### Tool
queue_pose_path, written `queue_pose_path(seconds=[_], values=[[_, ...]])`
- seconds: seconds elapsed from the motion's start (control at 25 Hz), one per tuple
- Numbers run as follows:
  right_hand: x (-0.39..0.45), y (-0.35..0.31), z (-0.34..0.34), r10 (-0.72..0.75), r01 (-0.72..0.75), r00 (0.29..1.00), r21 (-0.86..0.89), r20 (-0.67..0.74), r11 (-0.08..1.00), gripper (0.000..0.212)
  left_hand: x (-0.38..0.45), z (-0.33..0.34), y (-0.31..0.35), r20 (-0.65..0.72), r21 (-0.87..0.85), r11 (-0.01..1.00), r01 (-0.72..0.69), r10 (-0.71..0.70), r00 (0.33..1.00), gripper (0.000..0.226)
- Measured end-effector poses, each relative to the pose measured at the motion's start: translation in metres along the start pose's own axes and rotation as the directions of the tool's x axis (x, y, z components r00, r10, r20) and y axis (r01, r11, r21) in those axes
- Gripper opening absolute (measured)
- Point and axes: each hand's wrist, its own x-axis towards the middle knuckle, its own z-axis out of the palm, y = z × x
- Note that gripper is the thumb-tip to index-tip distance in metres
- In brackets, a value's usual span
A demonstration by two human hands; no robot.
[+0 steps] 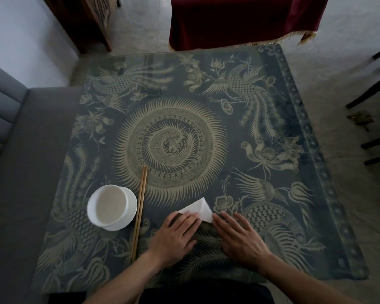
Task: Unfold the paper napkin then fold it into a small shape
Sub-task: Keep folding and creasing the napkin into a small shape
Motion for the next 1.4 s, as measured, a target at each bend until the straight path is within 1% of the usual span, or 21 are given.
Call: queue_pose_path(seconds=[0.12,0.24,0.32,0.48,0.64,0.8,1.0,1.12,1.4], values=[[0.013,-0.011,-0.001,0.015,-0.015,0.999,-0.002,0.033,1.0,0.066,0.005,-0.005,0.004,0.039,-0.008,0.998,0.056,-0.056,0.998,0.064],[0.023,-0.019,0.0,0.065,-0.064,0.994,-0.013,0.092,0.998,0.073,0.011,-0.006,0.008,0.074,0.005,0.991,0.133,-0.133,0.988,0.07],[0.024,-0.02,0.003,0.082,-0.082,0.989,-0.011,0.121,0.997,0.077,0.012,-0.003,0.009,0.108,0.029,0.989,0.145,-0.148,0.983,0.073],[0.022,-0.017,0.01,0.074,-0.075,0.987,0.004,0.142,0.997,0.077,0.011,0.002,0.008,0.138,0.028,0.986,0.162,-0.164,0.977,0.074],[0.022,-0.016,0.012,0.073,-0.077,0.988,0.031,0.135,0.997,0.077,-0.007,0.003,-0.002,0.128,0.026,0.971,0.239,-0.24,0.962,0.072],[0.022,-0.016,0.011,0.076,-0.081,0.988,0.035,0.131,0.996,0.077,-0.022,0.001,-0.013,0.12,0.047,0.969,0.242,-0.246,0.962,0.069],[0.027,-0.022,0.005,0.089,-0.091,0.993,0.025,0.08,0.996,0.077,-0.023,0.0,-0.014,0.093,0.011,0.972,0.235,-0.235,0.968,0.07],[0.047,-0.036,0.003,0.019,-0.021,0.998,0.032,0.055,0.999,0.075,-0.025,0.001,-0.016,0.109,-0.006,0.984,0.178,-0.176,0.978,0.067],[0.073,-0.041,0.006,-0.059,0.054,0.99,0.037,0.129,0.998,0.075,-0.026,0.01,-0.026,0.096,-0.034,0.992,0.122,-0.118,0.988,0.062]])
